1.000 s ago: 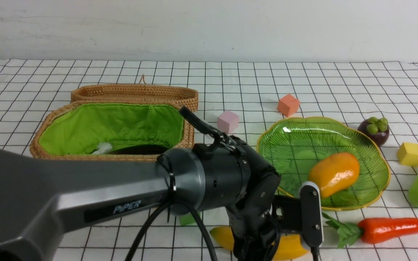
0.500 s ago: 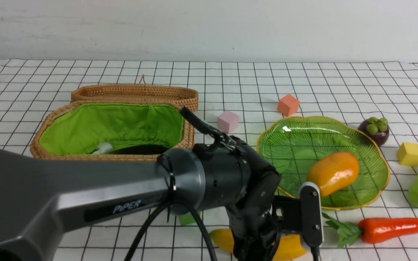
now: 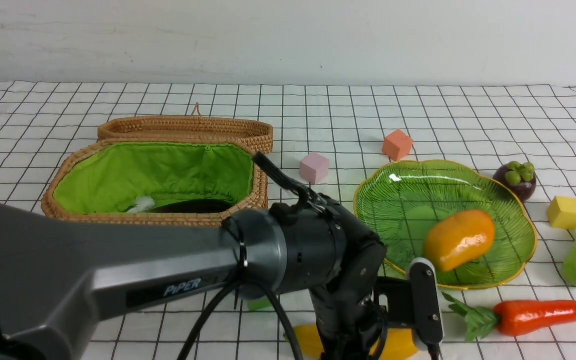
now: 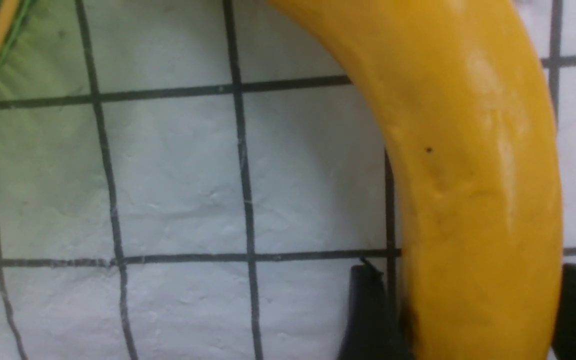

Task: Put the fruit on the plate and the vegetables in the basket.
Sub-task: Use the left arm to grab a banana and put it into the right plate

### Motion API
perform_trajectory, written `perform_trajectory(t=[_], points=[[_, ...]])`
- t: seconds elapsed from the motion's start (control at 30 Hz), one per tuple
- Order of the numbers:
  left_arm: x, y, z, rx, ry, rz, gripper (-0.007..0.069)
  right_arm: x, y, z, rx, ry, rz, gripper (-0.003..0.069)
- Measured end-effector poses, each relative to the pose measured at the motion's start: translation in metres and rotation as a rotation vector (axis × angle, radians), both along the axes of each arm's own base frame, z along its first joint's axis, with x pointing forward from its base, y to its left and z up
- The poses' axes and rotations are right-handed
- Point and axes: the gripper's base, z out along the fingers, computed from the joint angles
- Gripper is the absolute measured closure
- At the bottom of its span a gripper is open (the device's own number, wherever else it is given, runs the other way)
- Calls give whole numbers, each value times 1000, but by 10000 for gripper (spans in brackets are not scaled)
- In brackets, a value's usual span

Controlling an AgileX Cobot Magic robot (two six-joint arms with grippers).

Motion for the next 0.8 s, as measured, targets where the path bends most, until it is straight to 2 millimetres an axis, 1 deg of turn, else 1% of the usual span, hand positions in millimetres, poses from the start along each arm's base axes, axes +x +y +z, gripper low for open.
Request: perform_trajectory(t=[0.03, 0.07, 0.23, 0.27, 0.33, 0.37, 0.4, 0.43, 0.47, 0.5, 0.53, 0.57, 0.6, 0.63, 0.67, 0.7, 0.8], points=[[-1, 0, 0, -1, 7, 6, 237, 0, 0, 0, 0, 0, 0, 548], [-1, 1, 0, 7, 18, 9, 330, 0, 0, 0, 1, 0, 1, 548], [-5, 6, 1, 65, 50, -28, 319, 0, 0, 0, 1, 0, 1, 548], [-10, 11, 6, 107, 80, -49, 319, 0, 0, 0, 1, 0, 1, 548], [-12, 14, 12, 126, 95, -56, 319, 0, 0, 0, 1, 0, 1, 548], [-15, 17, 27, 135, 108, -54, 319, 0, 0, 0, 1, 0, 2, 548], [-17, 19, 36, 127, 111, -45, 319, 0, 0, 0, 1, 0, 2, 548], [-19, 20, 57, 92, 99, -16, 319, 0, 0, 0, 1, 0, 2, 548], [-20, 21, 73, 58, 82, 5, 319, 0, 0, 0, 1, 0, 2, 548], [-19, 20, 74, 54, 80, 6, 319, 0, 0, 0, 1, 0, 2, 549], [-18, 20, 95, -6, 43, 29, 319, 0, 0, 0, 1, -1, 3, 550], [-15, 20, 108, -48, 17, 40, 319, 0, 0, 0, 1, -1, 3, 550], [-11, 18, 117, -91, -8, 49, 319, 0, 0, 0, 1, -1, 3, 550], [-3, 15, 129, -148, -43, 65, 319, 0, 0, 0, 1, -1, 3, 550], [13, 10, 139, -212, -82, 90, 319, 0, 0, 0, 1, -1, 3, 550], [17, 10, 143, -229, -94, 97, 319, 0, 0, 0, 1, -1, 3, 550], [63, -6, 143, -332, -106, 169, 319, 0, 0, 0, 3, -3, 1, 550]])
